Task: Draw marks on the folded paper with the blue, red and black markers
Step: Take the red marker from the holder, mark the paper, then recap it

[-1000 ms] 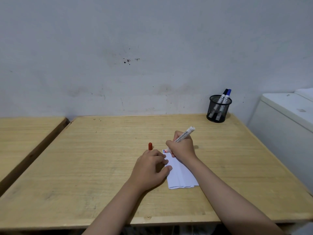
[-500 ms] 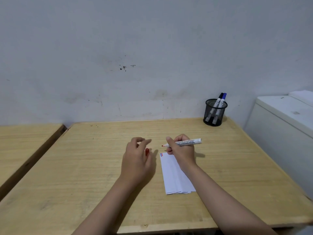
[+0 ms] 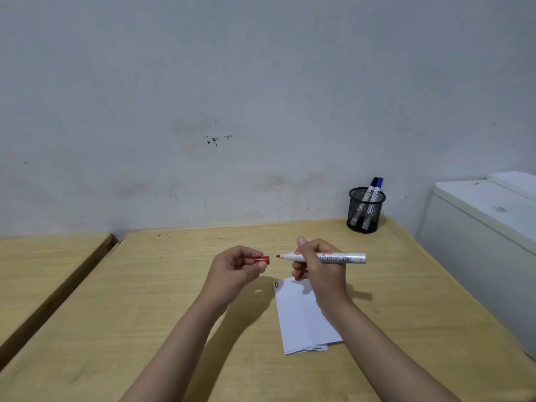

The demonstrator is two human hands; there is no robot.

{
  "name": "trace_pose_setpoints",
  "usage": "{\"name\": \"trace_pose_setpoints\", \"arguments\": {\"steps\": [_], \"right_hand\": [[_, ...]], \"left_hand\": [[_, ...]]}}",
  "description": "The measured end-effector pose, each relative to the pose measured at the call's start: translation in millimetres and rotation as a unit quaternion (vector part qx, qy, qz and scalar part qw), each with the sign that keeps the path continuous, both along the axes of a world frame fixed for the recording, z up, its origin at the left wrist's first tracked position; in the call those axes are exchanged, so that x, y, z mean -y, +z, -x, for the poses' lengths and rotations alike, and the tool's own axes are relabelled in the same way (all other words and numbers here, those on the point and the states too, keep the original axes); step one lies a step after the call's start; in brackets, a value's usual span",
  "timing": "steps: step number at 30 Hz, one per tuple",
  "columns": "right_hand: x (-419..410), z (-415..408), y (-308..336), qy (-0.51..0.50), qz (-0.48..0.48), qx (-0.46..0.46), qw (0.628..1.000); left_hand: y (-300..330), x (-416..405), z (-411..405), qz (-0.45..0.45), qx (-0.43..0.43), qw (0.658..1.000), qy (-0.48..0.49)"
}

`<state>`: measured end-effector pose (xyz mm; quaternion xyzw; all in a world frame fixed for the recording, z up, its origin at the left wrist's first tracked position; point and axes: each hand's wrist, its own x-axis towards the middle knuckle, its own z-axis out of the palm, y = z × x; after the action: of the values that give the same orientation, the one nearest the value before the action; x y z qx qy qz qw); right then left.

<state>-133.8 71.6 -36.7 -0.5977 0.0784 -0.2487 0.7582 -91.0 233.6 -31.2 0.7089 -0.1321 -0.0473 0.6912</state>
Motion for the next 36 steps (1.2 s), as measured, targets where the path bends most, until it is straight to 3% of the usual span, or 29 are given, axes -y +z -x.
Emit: {"name": "trace_pose_setpoints", "arguments": {"steps": [4,12,19,22,26,29,31,34,36], "right_hand": [[0.8,7.7,9.7,0.004,0.012,0.015,1.0],[-2.5,24.9,19.1,0.01,0.034,0.028,0.999],[-6.3,37.2,35.8,0.011,-0.021,0.079,0.997],[-2.6,36.7,43.3,0.045,-0.073,0.026,0.996],[10.3,38.6,50.9,0.12,-0.127,-0.145,0.974],[27.2,50.0,56.3,0.117,-0.046,-0.221,0.967],[37.8,59.7,61.4,0.118,0.04,-0.224,0.967],[51.7,63.9,66.5,0.03,0.246,-0.1,0.964],[59.5,62.2,70.5,-0.021,0.374,-0.019,0.927]], "left_hand": [[6.1,6.8,12.3,0.041,-0.031,0.998,-0.04],[19.1,11.1,34.0,0.029,-0.021,0.994,-0.1],[42.1,17.2,51.0,0.028,0.125,0.989,-0.074],[46.8,23.3,51.1,0.004,0.148,0.987,-0.057],[52.1,31.3,41.4,-0.037,0.156,0.987,-0.009],[58.4,31.5,35.6,-0.09,0.196,0.976,0.007],[63.1,31.8,34.4,-0.113,0.218,0.969,0.015],[69.7,37.9,34.5,-0.141,0.234,0.962,-0.003],[74.5,45.5,34.0,-0.158,0.243,0.957,-0.024]]}}
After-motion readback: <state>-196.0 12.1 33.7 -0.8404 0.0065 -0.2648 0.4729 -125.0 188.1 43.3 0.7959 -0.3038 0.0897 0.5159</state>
